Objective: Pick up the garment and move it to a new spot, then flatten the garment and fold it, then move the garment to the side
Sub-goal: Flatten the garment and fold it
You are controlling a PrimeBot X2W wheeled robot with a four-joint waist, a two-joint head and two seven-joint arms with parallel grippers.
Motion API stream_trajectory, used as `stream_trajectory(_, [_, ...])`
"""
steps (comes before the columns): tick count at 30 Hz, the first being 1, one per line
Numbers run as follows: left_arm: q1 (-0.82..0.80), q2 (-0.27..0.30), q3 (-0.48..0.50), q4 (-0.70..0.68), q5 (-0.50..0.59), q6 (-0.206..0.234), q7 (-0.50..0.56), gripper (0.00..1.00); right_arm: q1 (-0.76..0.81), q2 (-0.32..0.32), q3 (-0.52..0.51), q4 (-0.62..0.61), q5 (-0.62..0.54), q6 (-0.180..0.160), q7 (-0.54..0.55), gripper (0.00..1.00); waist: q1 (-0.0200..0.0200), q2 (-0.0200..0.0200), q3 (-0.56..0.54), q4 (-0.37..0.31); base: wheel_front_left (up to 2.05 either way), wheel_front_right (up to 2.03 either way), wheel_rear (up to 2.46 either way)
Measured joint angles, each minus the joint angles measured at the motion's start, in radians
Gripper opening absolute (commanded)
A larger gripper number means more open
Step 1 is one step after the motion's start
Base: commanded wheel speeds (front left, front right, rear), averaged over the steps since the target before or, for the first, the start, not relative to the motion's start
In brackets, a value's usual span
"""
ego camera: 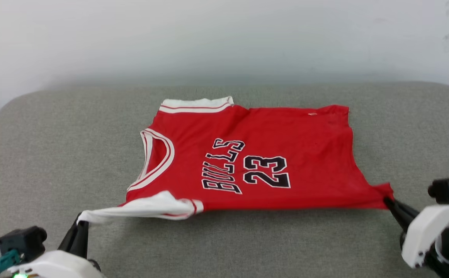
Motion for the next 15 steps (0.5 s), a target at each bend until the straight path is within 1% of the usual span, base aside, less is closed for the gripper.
stream_trajectory(2, [0.055,0.01,0.007,-0.088,0.001,0.037,0.028,0.0,0.08,0.002,-0.06,-0.068,-0.031,0.0,0.051,0.0,0.0,0.0,-0.016,0.001,0.0,0.0,0.0])
stream_trajectory(4, [0.097,0.02,0.011,-0.161,0.005,0.068,0.052,0.0,0.154,0.023,-0.129,-0.149,-0.06,0.0,0.1,0.0,0.0,0.0,-0.028,0.001,0.0,0.0,0.0])
stream_trajectory(7, [0.129,0.046,0.016,-0.244,0.022,0.097,0.084,0.0,0.234,0.063,-0.225,-0.273,-0.124,0.0,0.188,0.0,0.0001,0.0,-0.037,-0.002,0.0,0.0,0.0])
stream_trajectory(11, [0.108,0.058,0.015,-0.274,0.027,0.1,0.101,0.0,0.267,0.134,-0.305,-0.41,-0.193,0.0,0.289,0.0,0.0001,0.0,-0.023,-0.004,0.0,0.0,0.0])
stream_trajectory(13, [0.059,0.058,0.01,-0.258,0.026,0.086,0.101,0.0,0.262,0.164,-0.322,-0.446,-0.22,-0.001,0.326,0.0,0.0001,0.0,-0.004,-0.005,0.0,0.0,0.0])
stream_trajectory(15, [0.006,0.049,-0.002,-0.222,0.019,0.065,0.1,0.0,0.242,0.188,-0.328,-0.455,-0.247,-0.001,0.349,0.0,0.0002,0.0,0.02,-0.007,0.0,0.0,0.0])
